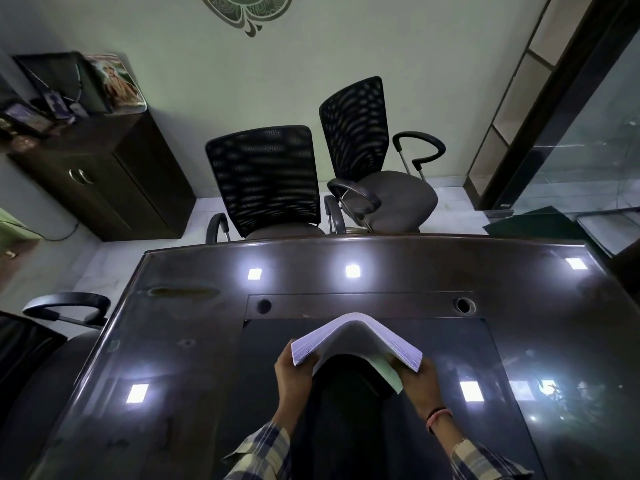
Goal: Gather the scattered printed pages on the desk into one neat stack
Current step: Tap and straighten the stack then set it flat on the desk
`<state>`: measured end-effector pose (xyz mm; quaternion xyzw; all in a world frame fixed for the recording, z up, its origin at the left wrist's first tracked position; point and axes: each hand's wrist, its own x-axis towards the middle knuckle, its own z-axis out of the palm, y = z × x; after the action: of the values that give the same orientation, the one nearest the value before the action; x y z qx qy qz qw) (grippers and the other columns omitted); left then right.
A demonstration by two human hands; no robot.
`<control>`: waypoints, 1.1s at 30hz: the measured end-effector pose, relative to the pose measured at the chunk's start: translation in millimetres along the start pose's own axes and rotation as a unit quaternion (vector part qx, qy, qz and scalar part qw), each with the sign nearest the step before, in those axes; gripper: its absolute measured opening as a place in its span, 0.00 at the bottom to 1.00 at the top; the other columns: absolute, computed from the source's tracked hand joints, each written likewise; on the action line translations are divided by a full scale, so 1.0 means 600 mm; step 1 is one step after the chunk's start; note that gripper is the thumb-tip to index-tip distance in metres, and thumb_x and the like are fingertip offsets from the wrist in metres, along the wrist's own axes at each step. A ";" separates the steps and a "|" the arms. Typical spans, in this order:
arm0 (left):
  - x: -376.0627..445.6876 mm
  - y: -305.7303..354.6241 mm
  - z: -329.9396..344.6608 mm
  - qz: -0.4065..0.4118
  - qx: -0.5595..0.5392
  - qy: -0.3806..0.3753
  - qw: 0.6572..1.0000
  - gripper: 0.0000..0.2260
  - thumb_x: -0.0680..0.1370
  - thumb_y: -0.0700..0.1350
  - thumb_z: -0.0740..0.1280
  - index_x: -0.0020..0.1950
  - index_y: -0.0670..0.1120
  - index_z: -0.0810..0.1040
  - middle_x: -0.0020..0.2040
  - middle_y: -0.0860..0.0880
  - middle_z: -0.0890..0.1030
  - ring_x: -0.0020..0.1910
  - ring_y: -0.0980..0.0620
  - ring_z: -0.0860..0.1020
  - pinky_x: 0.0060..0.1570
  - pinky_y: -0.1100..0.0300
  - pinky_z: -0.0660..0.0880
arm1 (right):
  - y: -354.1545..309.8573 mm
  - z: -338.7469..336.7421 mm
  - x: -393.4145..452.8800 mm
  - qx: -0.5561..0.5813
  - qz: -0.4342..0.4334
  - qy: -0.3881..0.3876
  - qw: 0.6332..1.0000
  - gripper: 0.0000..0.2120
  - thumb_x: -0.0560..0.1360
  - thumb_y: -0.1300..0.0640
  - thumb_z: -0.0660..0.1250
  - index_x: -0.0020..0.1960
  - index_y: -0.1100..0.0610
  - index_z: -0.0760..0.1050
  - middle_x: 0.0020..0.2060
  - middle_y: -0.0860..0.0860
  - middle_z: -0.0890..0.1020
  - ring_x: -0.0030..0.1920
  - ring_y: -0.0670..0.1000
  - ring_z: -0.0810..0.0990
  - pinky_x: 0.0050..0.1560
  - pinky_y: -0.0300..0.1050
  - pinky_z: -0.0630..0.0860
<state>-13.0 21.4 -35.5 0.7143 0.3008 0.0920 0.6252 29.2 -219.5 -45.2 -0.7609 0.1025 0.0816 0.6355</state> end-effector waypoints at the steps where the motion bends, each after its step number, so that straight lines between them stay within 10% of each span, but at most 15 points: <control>1: 0.001 -0.003 -0.002 -0.006 0.000 -0.007 1.000 0.10 0.72 0.35 0.77 0.47 0.47 0.83 0.43 0.46 0.86 0.42 0.50 0.84 0.43 0.54 0.82 | 0.001 -0.001 -0.001 -0.004 0.003 -0.006 1.000 0.07 0.74 0.69 0.74 0.49 0.59 0.84 0.35 0.42 0.87 0.40 0.45 0.85 0.39 0.32 0.78; 22: 0.025 -0.007 -0.021 0.033 0.008 0.010 0.999 0.13 0.71 0.28 0.75 0.44 0.47 0.83 0.41 0.46 0.85 0.39 0.52 0.83 0.40 0.57 0.80 | 0.001 -0.002 0.021 -0.015 -0.029 -0.010 0.999 0.11 0.73 0.69 0.74 0.50 0.55 0.84 0.39 0.41 0.87 0.42 0.39 0.85 0.42 0.33 0.79; 26: 0.024 -0.020 -0.025 0.013 0.005 -0.022 1.000 0.14 0.71 0.32 0.78 0.50 0.48 0.84 0.45 0.48 0.86 0.46 0.48 0.85 0.45 0.55 0.83 | 0.017 -0.010 0.018 -0.013 -0.015 -0.029 0.999 0.10 0.72 0.63 0.78 0.53 0.57 0.85 0.43 0.49 0.88 0.48 0.53 0.87 0.43 0.38 0.81; 33: 0.015 0.023 -0.014 -0.016 -0.086 0.012 0.996 0.14 0.74 0.55 0.76 0.55 0.48 0.83 0.48 0.53 0.85 0.49 0.55 0.83 0.45 0.65 0.77 | -0.016 -0.007 0.017 0.058 -0.016 0.012 0.998 0.07 0.77 0.55 0.73 0.55 0.51 0.85 0.54 0.44 0.87 0.57 0.43 0.83 0.59 0.43 0.76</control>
<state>-5.5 32.7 -22.7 0.6517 0.3113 0.1161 0.6819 41.7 -222.6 -37.8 -0.7249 0.1029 0.0562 0.6788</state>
